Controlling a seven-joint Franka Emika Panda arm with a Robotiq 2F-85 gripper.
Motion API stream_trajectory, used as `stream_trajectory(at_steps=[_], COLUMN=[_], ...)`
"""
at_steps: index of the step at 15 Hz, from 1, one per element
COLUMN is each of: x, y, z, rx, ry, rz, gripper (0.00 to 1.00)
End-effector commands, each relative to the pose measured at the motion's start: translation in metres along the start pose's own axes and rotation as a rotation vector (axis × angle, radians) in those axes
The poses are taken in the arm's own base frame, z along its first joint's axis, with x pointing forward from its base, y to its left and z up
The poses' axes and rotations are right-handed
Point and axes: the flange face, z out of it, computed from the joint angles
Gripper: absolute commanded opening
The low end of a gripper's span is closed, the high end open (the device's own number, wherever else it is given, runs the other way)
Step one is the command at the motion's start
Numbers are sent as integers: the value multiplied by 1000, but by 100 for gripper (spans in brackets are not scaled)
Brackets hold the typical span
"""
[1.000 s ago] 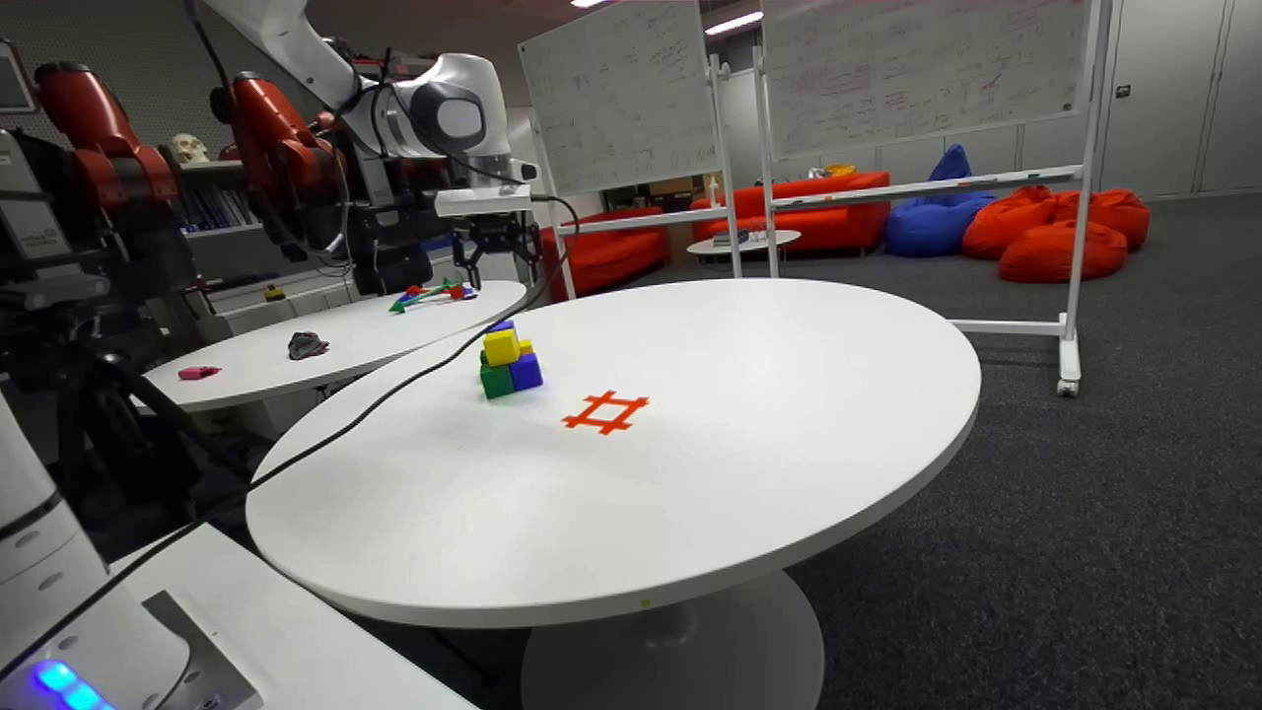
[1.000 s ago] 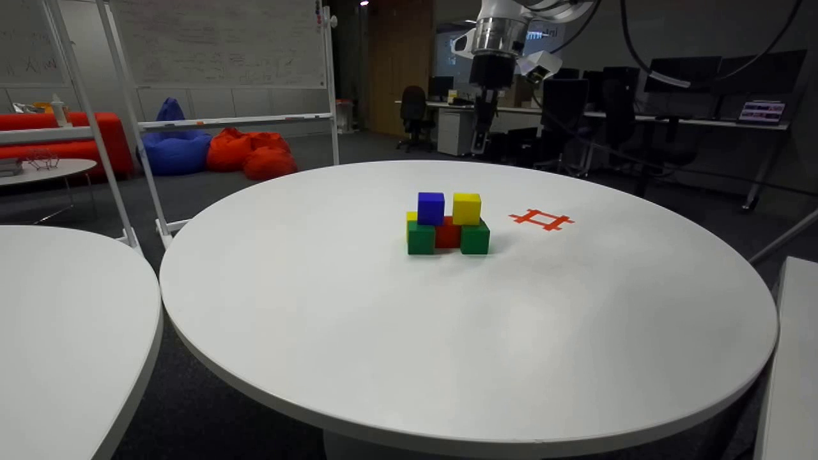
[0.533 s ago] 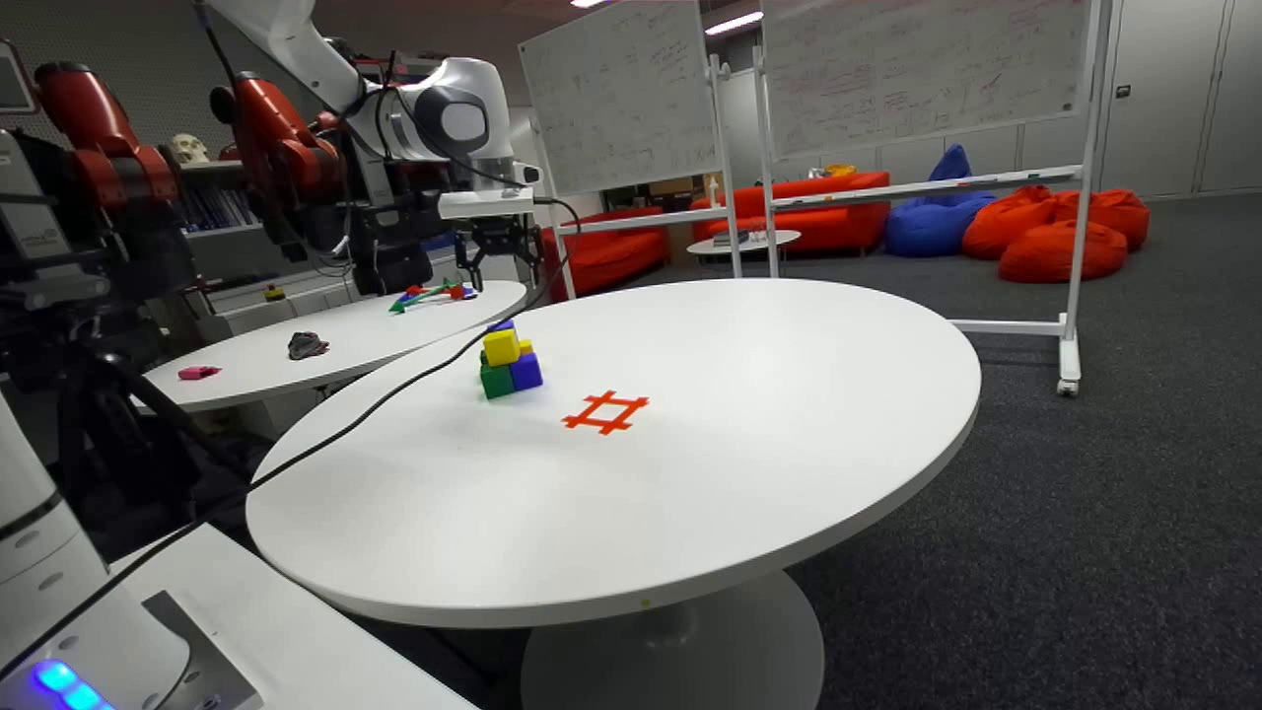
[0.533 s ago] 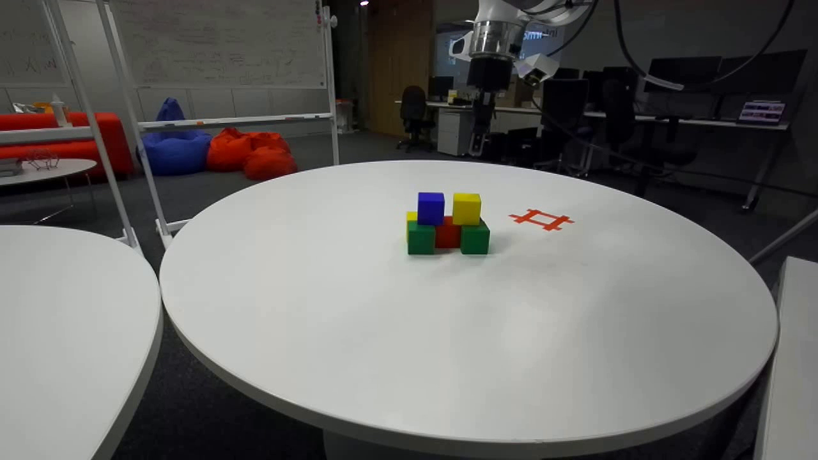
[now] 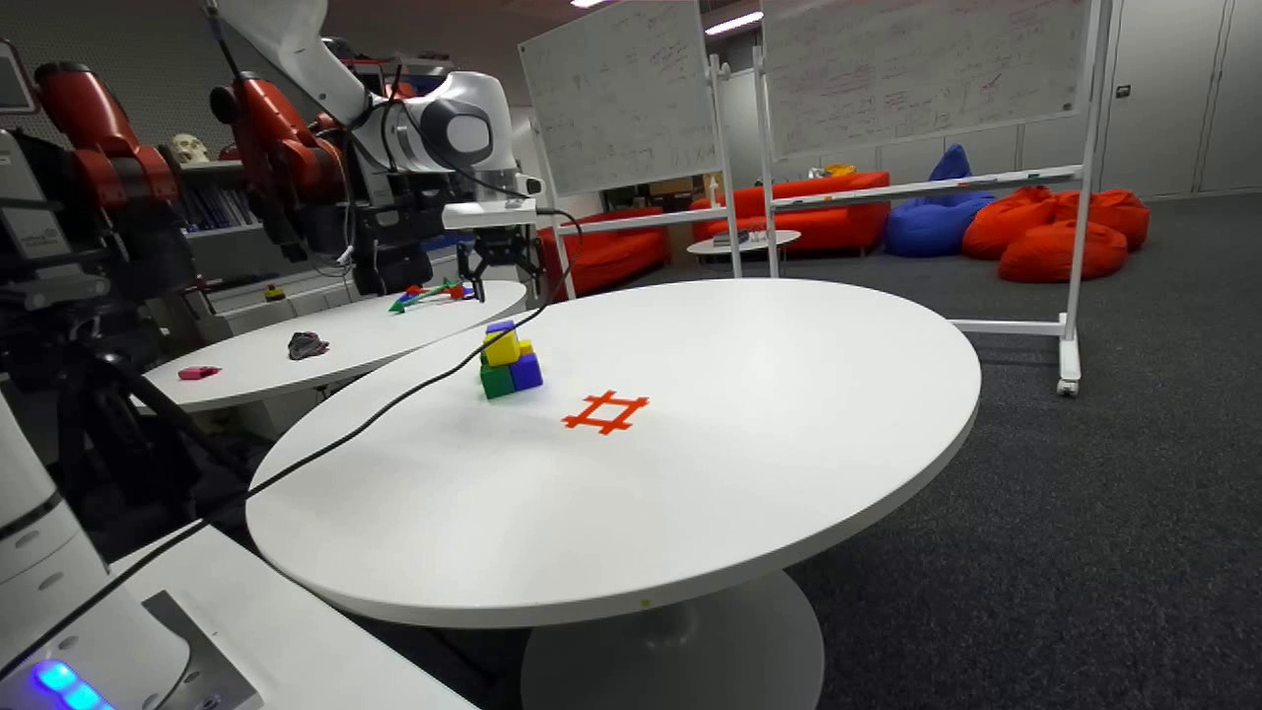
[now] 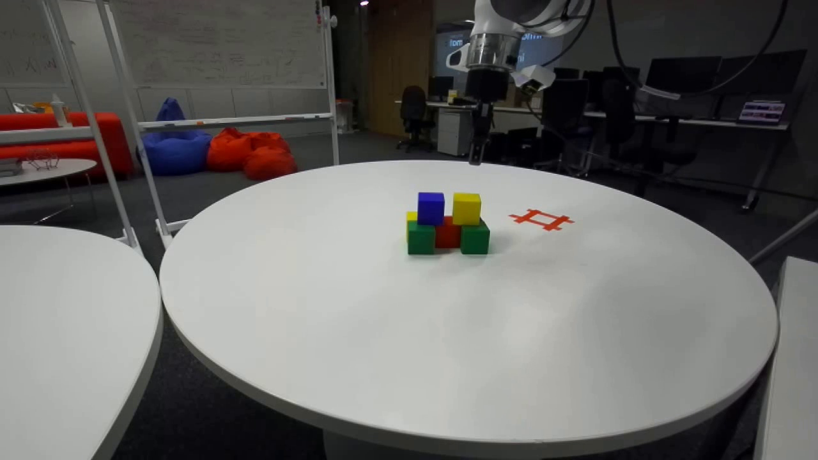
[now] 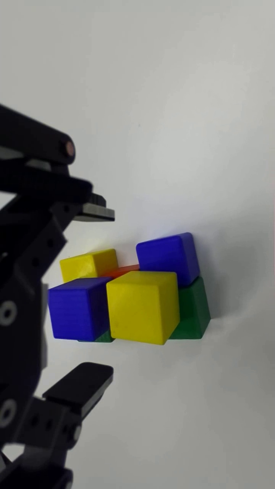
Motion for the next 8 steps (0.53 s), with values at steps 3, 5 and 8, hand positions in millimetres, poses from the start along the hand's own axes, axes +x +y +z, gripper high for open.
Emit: stream_trajectory(at_steps=[3,5,8], x=[19,25,31], y=[2,1,0], z=[16,23,34], rx=[-14,4,28], ry=[21,-1,-30], rz=[-31,-27,-21], gripper=[100,100,100])
